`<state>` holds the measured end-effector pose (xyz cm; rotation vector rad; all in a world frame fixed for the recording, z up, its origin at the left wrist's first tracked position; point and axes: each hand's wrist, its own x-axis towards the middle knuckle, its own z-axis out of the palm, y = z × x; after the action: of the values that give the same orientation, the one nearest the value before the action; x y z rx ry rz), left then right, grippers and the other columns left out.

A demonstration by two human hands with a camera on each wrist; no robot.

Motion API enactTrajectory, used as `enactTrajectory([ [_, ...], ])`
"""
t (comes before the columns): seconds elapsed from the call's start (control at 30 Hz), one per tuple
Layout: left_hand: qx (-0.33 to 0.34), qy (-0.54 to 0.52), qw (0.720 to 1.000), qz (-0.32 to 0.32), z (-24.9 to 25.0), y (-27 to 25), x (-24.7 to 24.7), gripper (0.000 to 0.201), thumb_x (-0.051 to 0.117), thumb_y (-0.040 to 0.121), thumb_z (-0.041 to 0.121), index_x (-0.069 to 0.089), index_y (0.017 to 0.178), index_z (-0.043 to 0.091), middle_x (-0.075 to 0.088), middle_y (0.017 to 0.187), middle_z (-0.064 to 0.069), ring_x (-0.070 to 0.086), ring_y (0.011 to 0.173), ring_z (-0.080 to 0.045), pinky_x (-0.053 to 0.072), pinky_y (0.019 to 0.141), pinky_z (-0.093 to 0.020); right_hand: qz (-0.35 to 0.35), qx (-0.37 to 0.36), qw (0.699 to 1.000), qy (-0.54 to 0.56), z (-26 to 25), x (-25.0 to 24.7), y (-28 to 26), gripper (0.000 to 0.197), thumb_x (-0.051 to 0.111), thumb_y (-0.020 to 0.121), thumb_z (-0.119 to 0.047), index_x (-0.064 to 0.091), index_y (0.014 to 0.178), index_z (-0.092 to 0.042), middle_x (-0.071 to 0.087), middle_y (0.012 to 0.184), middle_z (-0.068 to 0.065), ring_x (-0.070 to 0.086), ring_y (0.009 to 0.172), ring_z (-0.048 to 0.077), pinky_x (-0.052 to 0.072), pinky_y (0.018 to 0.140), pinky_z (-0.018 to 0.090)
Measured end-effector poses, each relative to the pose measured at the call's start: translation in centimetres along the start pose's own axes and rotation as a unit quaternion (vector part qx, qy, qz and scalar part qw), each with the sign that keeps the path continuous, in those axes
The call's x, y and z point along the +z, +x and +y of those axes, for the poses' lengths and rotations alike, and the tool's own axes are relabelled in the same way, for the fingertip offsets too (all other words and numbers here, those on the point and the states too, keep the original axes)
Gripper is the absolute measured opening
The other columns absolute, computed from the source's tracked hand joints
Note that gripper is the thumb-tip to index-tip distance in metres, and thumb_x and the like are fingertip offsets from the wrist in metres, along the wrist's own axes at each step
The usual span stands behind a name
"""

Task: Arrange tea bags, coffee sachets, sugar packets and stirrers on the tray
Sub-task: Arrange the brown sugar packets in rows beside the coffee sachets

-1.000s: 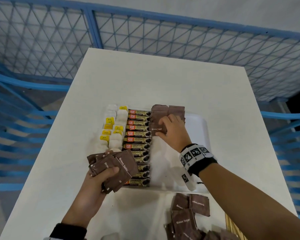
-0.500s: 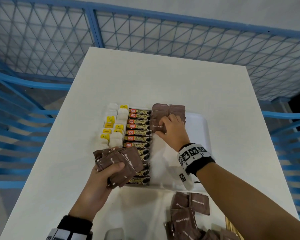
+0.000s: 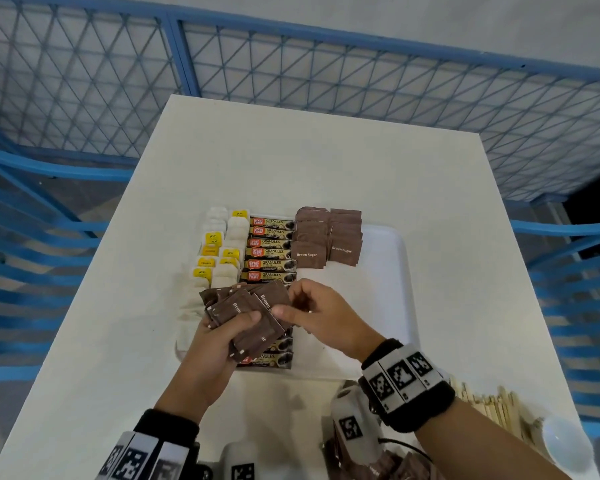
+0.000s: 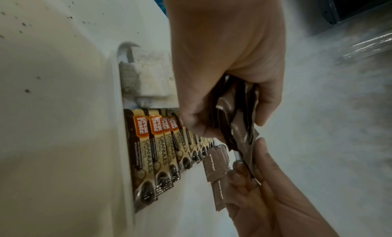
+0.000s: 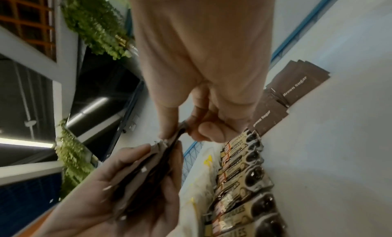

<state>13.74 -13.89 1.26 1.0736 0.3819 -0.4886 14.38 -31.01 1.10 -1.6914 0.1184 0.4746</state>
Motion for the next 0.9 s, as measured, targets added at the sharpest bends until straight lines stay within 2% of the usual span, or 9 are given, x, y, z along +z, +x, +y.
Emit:
enactTrajectory([
  [0.1,0.001,-0.006,1.000,-0.017,-0.2,0.0,0.2,0.028,0.059,0.074,-0.001,0.074,0.089,0.017,0.074,0.087,-0.011,0.072,0.080,-0.022,0.056,0.056,-0.030,0.026,0.010,0.998,0.061,0.0,0.0,-0.1,0.015,0.069,0.081,-0.011,0.056,0.075,-0.014,0.056,0.066,-0.002,0.048,0.051,0.006,0.041,0.048,0.016],
  [0.27,-0.005,-0.012,1.000,-0.029,0.0,0.1,0.6,0.029,0.055,0.077,-0.002,0.069,0.099,0.011,0.073,0.092,-0.014,0.071,0.084,-0.024,0.057,0.059,-0.032,0.026,-0.003,0.998,0.053,-0.1,-0.5,-0.5,0.004,0.063,0.086,-0.010,0.063,0.085,-0.007,0.062,0.071,0.001,0.051,0.058,0.016,0.044,0.050,0.018],
  [0.33,-0.006,-0.018,0.999,-0.029,-0.1,0.2,0.5,0.030,0.055,0.077,-0.002,0.071,0.097,0.013,0.073,0.094,-0.013,0.071,0.085,-0.024,0.058,0.060,-0.032,0.016,-0.008,0.999,0.035,-0.1,-0.9,-0.5,0.007,0.060,0.089,-0.012,0.066,0.091,-0.008,0.064,0.076,0.002,0.051,0.065,0.023,0.043,0.053,0.020],
  [0.47,-0.001,-0.020,1.000,-0.024,-0.5,0.1,0.6,0.043,0.048,0.083,-0.008,0.078,0.082,0.023,0.075,0.086,-0.004,0.072,0.078,-0.017,0.057,0.056,-0.029,-0.016,-0.011,0.999,0.041,-0.2,-1.8,-0.7,0.016,0.049,0.095,-0.009,0.064,0.099,-0.013,0.065,0.082,-0.003,0.055,0.069,0.010,0.045,0.054,0.017],
  [0.57,-0.004,-0.014,1.000,-0.002,-0.9,0.1,0.8,0.036,0.049,0.084,-0.009,0.073,0.087,0.017,0.075,0.081,-0.003,0.072,0.074,-0.017,0.057,0.054,-0.029,-0.011,0.000,0.997,0.075,-0.4,-2.8,-0.6,0.018,0.048,0.095,-0.008,0.062,0.106,-0.005,0.065,0.086,0.003,0.059,0.071,0.010,0.049,0.055,0.019],
  [0.63,-0.007,-0.014,1.000,0.017,-1.1,0.2,0.6,0.031,0.050,0.084,-0.008,0.068,0.092,0.017,0.074,0.078,-0.003,0.071,0.071,-0.018,0.057,0.054,-0.030,0.016,0.011,0.995,0.097,-0.3,-3.9,-0.3,0.019,0.050,0.094,-0.007,0.060,0.108,0.000,0.063,0.088,0.007,0.061,0.069,0.011,0.052,0.057,0.020],
  [0.77,-0.010,-0.021,0.999,0.024,-1.2,0.2,0.2,0.031,0.051,0.084,-0.007,0.067,0.095,0.017,0.074,0.081,-0.004,0.071,0.074,-0.019,0.058,0.057,-0.032,0.084,0.023,0.992,0.094,0.6,-7.0,0.8,0.015,0.057,0.087,0.002,0.062,0.096,-0.008,0.066,0.088,0.006,0.066,0.073,0.015,0.056,0.065,0.022],
  [0.83,-0.011,-0.024,0.999,0.028,-1.2,0.1,0.1,0.031,0.050,0.084,-0.008,0.065,0.096,0.016,0.074,0.079,-0.003,0.071,0.071,-0.017,0.058,0.055,-0.030,0.132,0.035,0.990,0.022,1.4,-8.8,1.7,0.015,0.063,0.083,0.003,0.063,0.093,-0.008,0.064,0.089,0.009,0.063,0.076,0.017,0.056,0.066,0.019],
  [0.9,-0.010,-0.026,0.999,0.032,-1.3,-0.1,0.0,0.030,0.049,0.084,-0.008,0.065,0.094,0.016,0.074,0.077,-0.002,0.071,0.069,-0.016,0.057,0.053,-0.030,0.170,0.046,0.980,-0.088,2.0,-10.2,2.7,0.013,0.067,0.081,-0.002,0.064,0.083,-0.015,0.062,0.081,0.005,0.058,0.069,0.013,0.052,0.064,0.019],
])
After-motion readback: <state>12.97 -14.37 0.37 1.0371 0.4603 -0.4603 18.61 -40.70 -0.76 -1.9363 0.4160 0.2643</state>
